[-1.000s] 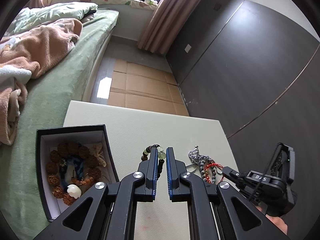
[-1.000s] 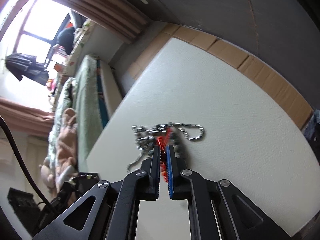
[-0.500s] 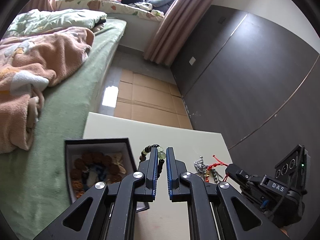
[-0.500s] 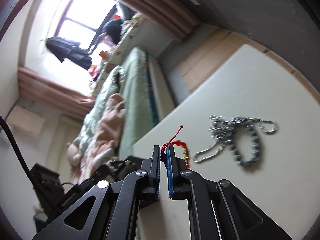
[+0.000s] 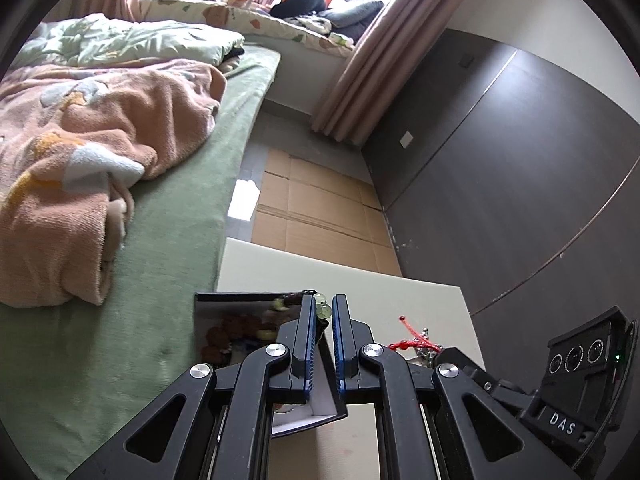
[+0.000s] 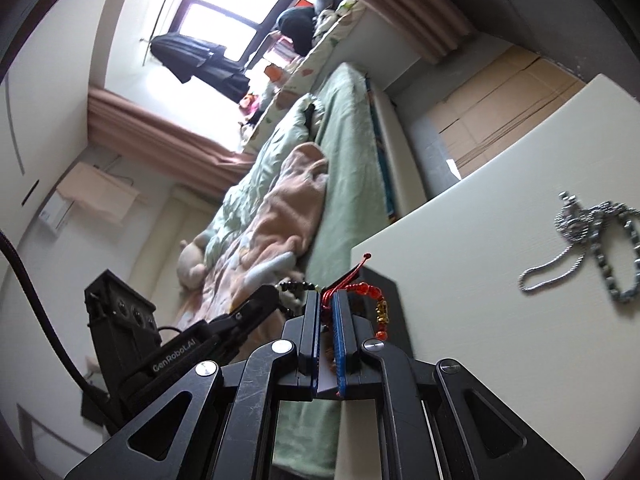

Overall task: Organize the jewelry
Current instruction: 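Release the beaded bracelet into the box with the left tool while the right releases the red one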

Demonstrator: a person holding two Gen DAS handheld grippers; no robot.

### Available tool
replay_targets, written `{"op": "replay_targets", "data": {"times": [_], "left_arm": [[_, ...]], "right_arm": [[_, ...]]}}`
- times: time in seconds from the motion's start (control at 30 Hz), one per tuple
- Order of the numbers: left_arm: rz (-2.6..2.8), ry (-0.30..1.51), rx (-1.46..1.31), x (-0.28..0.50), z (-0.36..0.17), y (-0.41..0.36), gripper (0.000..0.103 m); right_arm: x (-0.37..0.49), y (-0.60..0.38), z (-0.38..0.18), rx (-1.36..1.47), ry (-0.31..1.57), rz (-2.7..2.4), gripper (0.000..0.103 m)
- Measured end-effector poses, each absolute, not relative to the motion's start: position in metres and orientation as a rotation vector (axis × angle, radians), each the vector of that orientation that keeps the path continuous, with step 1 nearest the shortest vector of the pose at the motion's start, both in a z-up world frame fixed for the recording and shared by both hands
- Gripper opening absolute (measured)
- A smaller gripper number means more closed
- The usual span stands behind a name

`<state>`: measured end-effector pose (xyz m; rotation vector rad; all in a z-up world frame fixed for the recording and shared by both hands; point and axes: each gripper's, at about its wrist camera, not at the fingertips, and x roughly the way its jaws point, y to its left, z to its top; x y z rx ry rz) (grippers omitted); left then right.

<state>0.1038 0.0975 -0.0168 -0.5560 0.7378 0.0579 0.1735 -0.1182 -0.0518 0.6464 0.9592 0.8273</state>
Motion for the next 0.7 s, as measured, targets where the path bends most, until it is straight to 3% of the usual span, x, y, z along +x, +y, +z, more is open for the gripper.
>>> {"op": "replay_targets", "data": {"times": [0.37, 0.4, 0.43, 0.5, 0.7], "left_arm": [[0.075, 0.732, -0.580, 0.097, -0.016, 0.109, 0.008], [0.076, 0.737, -0.581, 0.098, -0.017, 0.110, 0.008], [0.076, 0.741, -0.582, 0.099, -0.018, 0.110, 0.008], [0.070, 0.754, -0.583, 0.100, -0.020, 0.110, 0.008], [0.042, 0.792, -0.584, 0.105, -0.025, 0.105, 0.008]], "right_arm": [[0.165, -0.081, -0.058, 0.554, 0.980, 0.872, 0.009], [0.165, -0.076, -0.061, 0.528, 1.004, 0.863, 0.016], [0.166, -0.072, -0.065, 0.521, 1.029, 0.866, 0.030], [0.165, -0.075, -0.068, 0.525, 1.032, 0.846, 0.044], [0.167, -0.093, -0.066, 0.539, 1.013, 0.806, 0.044]]}}
